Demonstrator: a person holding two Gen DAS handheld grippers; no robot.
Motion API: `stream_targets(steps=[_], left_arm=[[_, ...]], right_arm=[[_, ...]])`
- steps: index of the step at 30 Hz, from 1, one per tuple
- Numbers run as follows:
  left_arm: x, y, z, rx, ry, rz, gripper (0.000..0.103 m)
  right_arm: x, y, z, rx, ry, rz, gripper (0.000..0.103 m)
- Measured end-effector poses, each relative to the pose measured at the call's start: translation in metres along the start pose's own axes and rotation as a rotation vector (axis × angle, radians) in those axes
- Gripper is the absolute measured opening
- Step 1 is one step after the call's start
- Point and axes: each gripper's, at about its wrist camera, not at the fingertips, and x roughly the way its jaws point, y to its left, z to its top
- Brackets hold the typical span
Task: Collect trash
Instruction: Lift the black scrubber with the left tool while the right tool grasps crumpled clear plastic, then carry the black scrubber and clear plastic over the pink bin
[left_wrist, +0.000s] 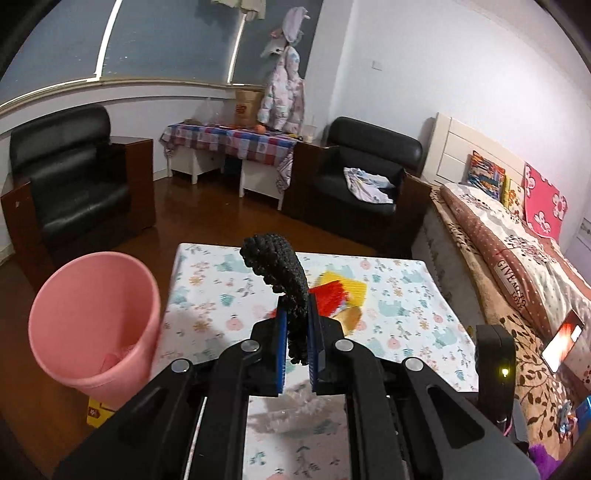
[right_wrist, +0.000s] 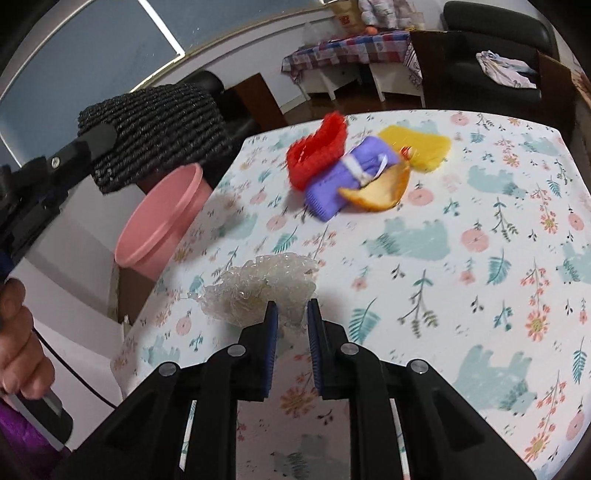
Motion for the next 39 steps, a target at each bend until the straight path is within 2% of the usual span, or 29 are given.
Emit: stream_targets(steps=[3,9,11,13,18,21,22,29,34,35,36,37,39], left_arm=[[-0.004,0.013,-0.005,0.004,-0.003,0.012,0.009],[-0.006,0.031,-0.017,-0.003,0.006,0.014,0.009],[-0.007,0.034,-0.019,-0.006,0.005,0.01,0.009],[-0.006,0.038,-0.021,-0.013,0.007,0.0,0.009],[-0.005,0.043,-0.025,-0.022,0.007,-0.02,0.009],[-0.005,0.045,-0.028,-0.021,0.006,-0.029,0.009],[-0.005,0.045,-0.029,-0.021,0.005,-0.031,0.009],[-0.018,0.049,-0.036,0.016,-0.021,-0.019,0.009],[-0.023,0.053,-0.04,0.006,-0.031,-0.017,0.009],[-0.023,0.055,-0.04,0.003,-0.032,-0.017,0.009],[-0.023,0.056,-0.041,0.001,-0.032,-0.017,0.009],[-0.024,0.057,-0.041,-0.001,-0.033,-0.018,0.009],[-0.025,0.062,-0.043,-0.007,-0.037,-0.02,0.009]], right_arm=[[0.002,0.01,-0.007,-0.039,-0.001,-0.044,0.018],[-0.002,0.022,-0.025,-0.062,0.016,-0.024,0.025],[-0.006,0.031,-0.03,-0.093,0.019,-0.009,0.03],[-0.012,0.038,-0.036,-0.122,0.022,0.012,0.042],[-0.03,0.039,-0.043,-0.146,-0.022,0.018,0.046],[-0.039,0.033,-0.041,-0.133,-0.051,-0.007,0.059],[-0.039,0.031,-0.039,-0.13,-0.057,-0.015,0.06],[-0.019,0.034,-0.029,-0.148,-0.031,-0.024,0.061],[-0.003,0.031,-0.025,-0.129,0.004,-0.032,0.06],[0.0,0.031,-0.025,-0.121,0.013,-0.027,0.057],[0.003,0.031,-0.026,-0.117,0.021,-0.023,0.047],[0.004,0.031,-0.026,-0.116,0.027,-0.021,0.031],[0.006,0.033,-0.029,-0.114,0.027,-0.029,0.027]])
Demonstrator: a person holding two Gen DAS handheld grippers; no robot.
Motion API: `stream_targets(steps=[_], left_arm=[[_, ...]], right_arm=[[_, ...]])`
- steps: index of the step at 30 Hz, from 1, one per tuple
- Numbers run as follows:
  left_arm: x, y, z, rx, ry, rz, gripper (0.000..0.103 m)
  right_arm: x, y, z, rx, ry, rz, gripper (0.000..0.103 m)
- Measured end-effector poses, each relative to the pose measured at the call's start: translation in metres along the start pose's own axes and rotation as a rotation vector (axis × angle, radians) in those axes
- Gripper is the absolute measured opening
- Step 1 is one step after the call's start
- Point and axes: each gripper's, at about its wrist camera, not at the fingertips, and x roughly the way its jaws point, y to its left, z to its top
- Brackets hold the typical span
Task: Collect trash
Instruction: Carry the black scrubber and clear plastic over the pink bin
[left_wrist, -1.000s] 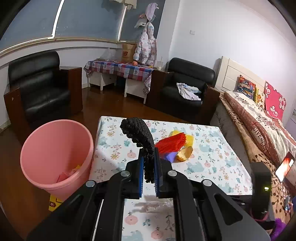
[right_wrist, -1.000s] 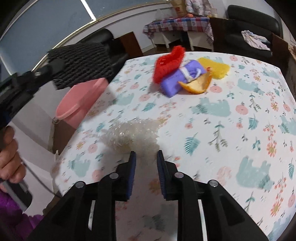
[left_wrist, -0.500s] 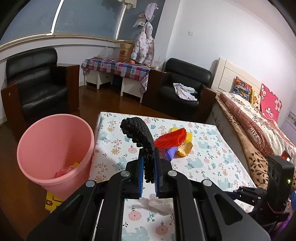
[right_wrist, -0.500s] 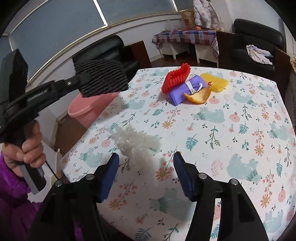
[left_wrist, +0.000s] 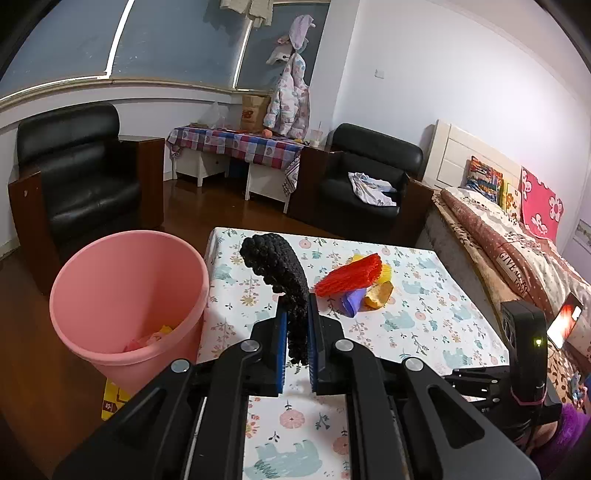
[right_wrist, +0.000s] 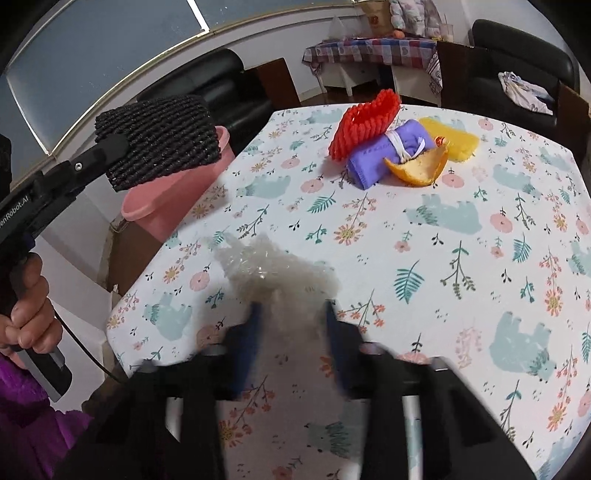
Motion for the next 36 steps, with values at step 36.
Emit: stream_targets(steps=[36], left_arm=[[-0.025,0.133,-0.003,-0.142,-0.082,0.325,0.009]], right_arm=[[0.063,0.152,0.132,-0.193,-0.118,0.073,0.023]])
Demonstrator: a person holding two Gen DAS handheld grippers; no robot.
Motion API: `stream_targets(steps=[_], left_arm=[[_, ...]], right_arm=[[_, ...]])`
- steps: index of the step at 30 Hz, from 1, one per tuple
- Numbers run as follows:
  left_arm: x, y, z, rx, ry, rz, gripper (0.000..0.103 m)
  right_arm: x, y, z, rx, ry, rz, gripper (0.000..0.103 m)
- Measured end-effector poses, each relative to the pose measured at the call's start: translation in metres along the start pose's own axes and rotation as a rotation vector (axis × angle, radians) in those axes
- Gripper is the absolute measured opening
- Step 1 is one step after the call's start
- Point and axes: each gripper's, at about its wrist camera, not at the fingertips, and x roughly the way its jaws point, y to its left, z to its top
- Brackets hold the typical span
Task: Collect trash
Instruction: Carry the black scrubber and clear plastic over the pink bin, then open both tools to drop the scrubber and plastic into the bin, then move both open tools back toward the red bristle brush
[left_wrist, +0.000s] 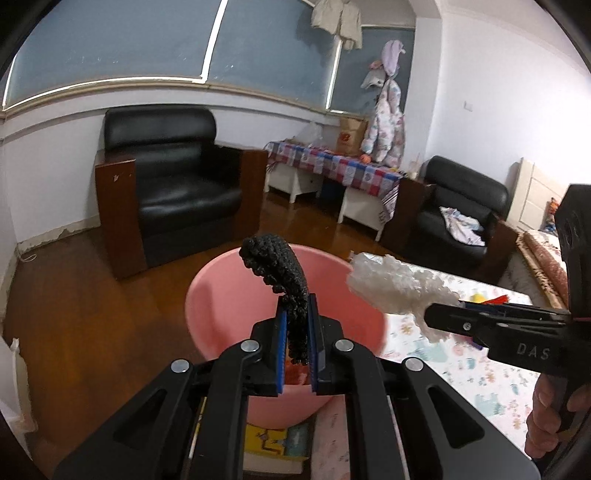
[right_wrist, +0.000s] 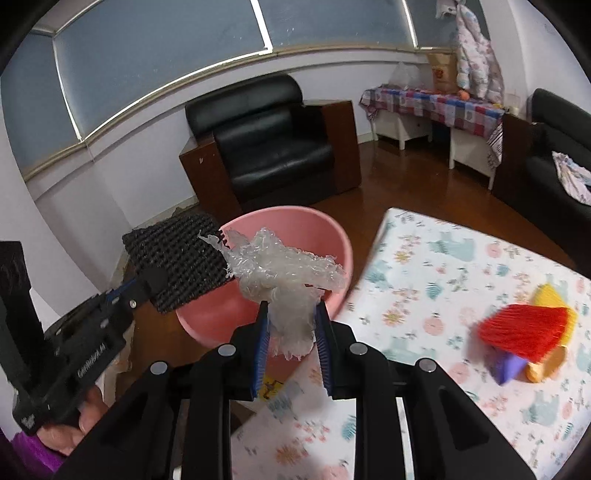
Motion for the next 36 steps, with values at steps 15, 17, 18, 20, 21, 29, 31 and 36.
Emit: stream_targets(steps=[15,17,18,20,21,29,31,36], left_arm=[[0.022,0.023,-0.006,-0.034,0.071,-0.003,0.04],[0.021,0.024,-0.007,-0.036,0.064,-0.009,0.045],[0.02,0.024,-0.007,-0.04,0.062,-0.01,0.046],[0.019,0.026,-0.007,-0.048,0.062,-0.016,0.048],[0.019,0.026,-0.007,-0.049,0.061,-0.016,0.049],[0.016,0.023,-0.004,-0.056,0.065,-0.016,0.051],[0.013,0.02,-0.003,-0.051,0.058,-0.019,0.051],[0.009,0.011,-0.001,-0.034,0.049,-0.027,0.051]], right_arm=[[0.05,0.018,0.012,-0.02,0.046,-0.006,0.025],[0.053,0.018,0.011,-0.018,0.052,-0.003,0.027],[0.053,0.018,0.011,-0.017,0.053,-0.001,0.028],[0.054,0.017,0.011,-0.014,0.05,0.001,0.033],[0.053,0.016,0.011,-0.011,0.046,0.003,0.043],[0.038,0.01,0.007,0.005,0.015,0.009,0.047],[0.032,0.01,0.004,0.007,0.008,0.01,0.047],[0.016,0.006,-0.008,0.008,-0.005,0.0,0.047]])
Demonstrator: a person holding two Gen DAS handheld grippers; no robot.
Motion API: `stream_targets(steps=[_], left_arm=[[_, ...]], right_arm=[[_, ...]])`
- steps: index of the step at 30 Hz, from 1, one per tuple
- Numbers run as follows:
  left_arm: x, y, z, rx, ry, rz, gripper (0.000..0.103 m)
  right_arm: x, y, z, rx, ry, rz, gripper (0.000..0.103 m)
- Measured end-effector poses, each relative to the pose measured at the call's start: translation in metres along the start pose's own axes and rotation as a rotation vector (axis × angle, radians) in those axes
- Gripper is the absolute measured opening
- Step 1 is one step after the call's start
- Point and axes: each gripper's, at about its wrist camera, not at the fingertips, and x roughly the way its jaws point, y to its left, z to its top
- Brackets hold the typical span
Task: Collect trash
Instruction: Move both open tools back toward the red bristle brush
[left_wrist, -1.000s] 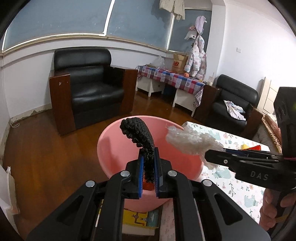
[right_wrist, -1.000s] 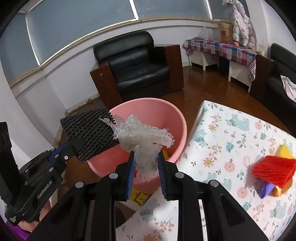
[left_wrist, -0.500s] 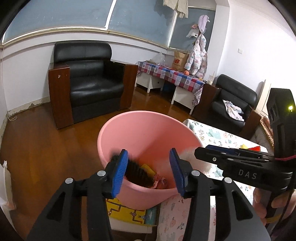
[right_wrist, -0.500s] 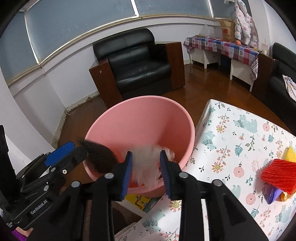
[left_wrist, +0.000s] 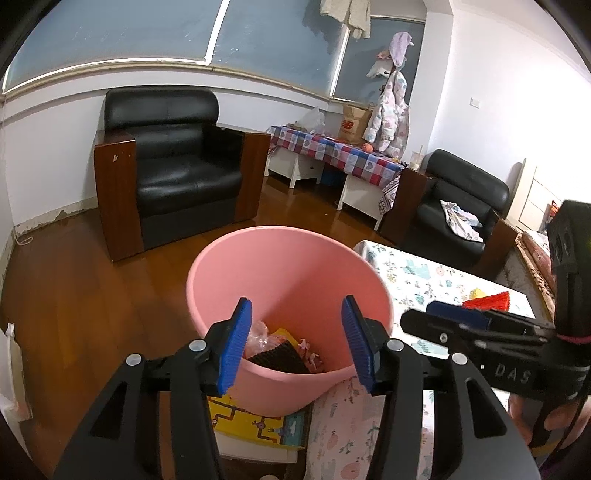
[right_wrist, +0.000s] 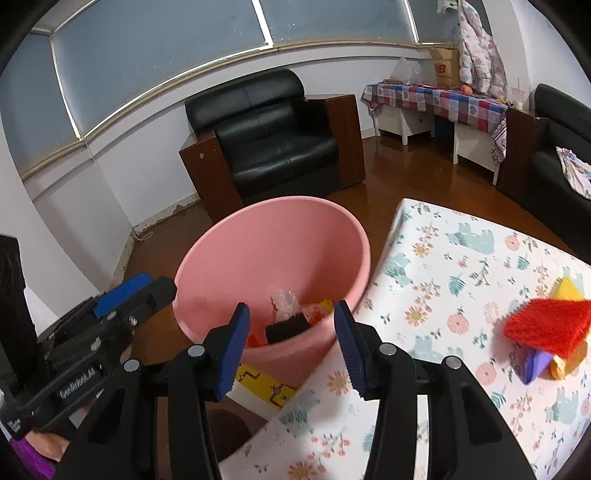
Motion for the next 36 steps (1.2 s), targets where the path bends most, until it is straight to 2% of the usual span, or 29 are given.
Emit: stream_targets(steps=[7,24,28,36], left_arm=[[-0.004,-0.023,-0.002,0.037,0.005,-0.027,0.051],[-0.003,-0.1,-0.02,0.144,0.065,-0.135,0.051],[-0.004,-0.119,-0.022,0.183,0.06,-0.152,0.051],[-0.004,-0.153,-0.022,0.233,0.054,-0.197,0.051]], right_arm=[[-0.024,-0.015,-0.022,0.038,-0.006,-0.02,0.047],[-0.1,-0.112,-0.084,0.254,-0.06,-0.159,0.047],[-0.115,-0.138,-0.091,0.312,-0.077,-0.186,0.047],[-0.135,-0.165,-0.097,0.348,-0.102,-0.228,0.047]])
